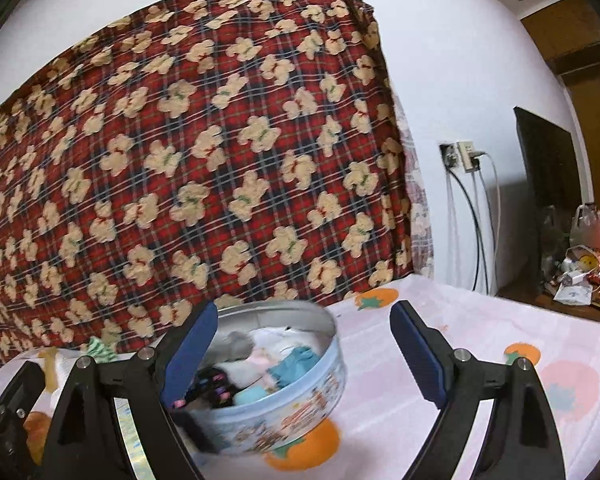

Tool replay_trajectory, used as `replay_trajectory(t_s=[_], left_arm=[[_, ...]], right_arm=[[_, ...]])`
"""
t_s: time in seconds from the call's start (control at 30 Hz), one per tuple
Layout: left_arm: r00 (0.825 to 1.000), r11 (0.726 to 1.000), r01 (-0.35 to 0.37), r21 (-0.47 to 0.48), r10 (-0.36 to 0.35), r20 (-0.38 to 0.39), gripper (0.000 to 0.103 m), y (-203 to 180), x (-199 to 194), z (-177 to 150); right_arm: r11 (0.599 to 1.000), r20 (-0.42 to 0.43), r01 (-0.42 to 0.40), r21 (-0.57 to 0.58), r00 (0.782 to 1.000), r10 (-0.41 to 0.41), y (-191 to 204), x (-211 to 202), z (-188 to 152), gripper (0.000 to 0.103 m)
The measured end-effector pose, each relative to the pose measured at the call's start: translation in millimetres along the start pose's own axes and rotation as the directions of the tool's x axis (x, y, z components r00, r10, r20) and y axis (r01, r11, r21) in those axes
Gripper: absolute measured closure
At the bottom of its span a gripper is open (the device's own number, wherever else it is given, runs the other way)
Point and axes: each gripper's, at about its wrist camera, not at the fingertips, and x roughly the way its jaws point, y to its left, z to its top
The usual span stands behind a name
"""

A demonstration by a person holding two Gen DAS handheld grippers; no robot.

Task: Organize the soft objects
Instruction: 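Withdraw both open tools from the tin toward the remaining pile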

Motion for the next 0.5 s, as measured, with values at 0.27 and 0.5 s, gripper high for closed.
replay_trajectory(t_s=[0.27,0.5], left_arm=[[0.999,0.999,-0.033,-0.008,0.033,0.000,0.000,35,-13,-4],[0.997,0.997,-0.075,-0.017,0.075,-0.005,0.000,73,-21,-7]], right_arm=[[0.997,-0.029,-0.070,0.033,0.997,0.070,29,-23,-12,0.013],[0.991,-0.047,-0.125,0.050,0.991,0.127,65,-38,-24,0.013]])
